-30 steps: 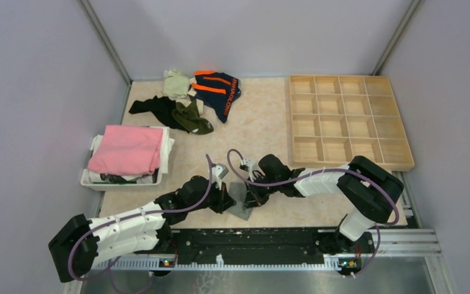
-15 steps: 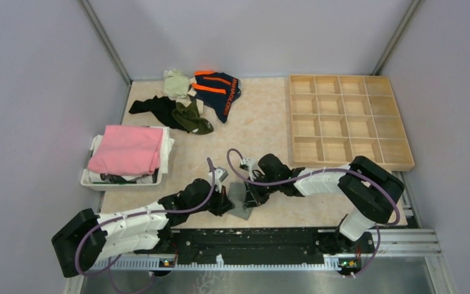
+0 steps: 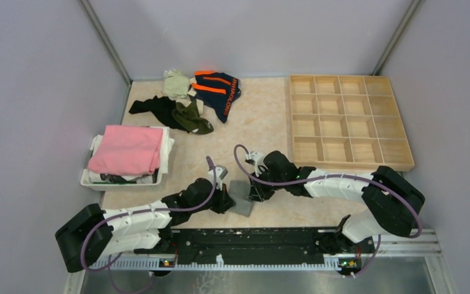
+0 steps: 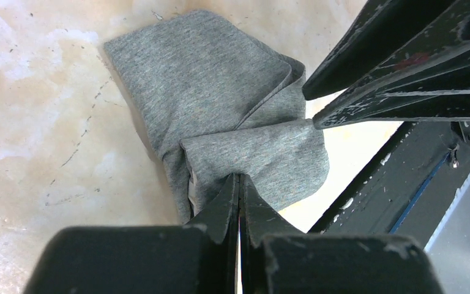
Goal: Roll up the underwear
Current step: Roll the underwear to the center of the board.
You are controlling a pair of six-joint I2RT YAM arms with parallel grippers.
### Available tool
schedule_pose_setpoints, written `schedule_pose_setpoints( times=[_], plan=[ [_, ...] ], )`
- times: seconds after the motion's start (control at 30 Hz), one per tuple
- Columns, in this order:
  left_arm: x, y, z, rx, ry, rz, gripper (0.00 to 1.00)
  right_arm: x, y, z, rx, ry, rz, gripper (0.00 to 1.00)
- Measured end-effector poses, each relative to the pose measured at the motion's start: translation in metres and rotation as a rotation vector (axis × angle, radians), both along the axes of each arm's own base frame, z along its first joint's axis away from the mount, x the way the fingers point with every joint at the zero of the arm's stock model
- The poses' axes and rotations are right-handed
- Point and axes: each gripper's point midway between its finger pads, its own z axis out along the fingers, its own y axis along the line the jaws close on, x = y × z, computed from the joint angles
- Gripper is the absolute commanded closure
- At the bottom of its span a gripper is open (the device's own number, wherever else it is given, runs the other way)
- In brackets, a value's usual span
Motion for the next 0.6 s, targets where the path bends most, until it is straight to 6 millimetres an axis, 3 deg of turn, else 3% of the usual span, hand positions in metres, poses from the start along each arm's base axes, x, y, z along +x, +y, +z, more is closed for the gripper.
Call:
schedule_pose_setpoints(
  times=[0.2, 0.37, 0.5, 0.6],
  plan=[
    [0.001, -0.001, 0.0, -0.003, 0.003, 0.006, 1.0, 0.002, -0.002, 0.019, 0.03, -0.035, -0.015, 0.92],
    [0.002, -0.002, 0.0, -0.001, 0.005, 0.008, 1.0, -0.006, 0.009, 0.036, 0.118, -0.022, 0.006, 0.94],
    [0.003, -0.003, -0.001, 0.002, 0.006, 0.008, 1.0, -0.016, 0.015, 0.028, 0.116, 0.013, 0.033, 0.94],
    [0.004, -0.004, 0.0, 0.002, 0.006, 0.007, 1.0, -0.02, 0.013, 0.009, 0.061, 0.037, 0.033, 0.9]
  ],
)
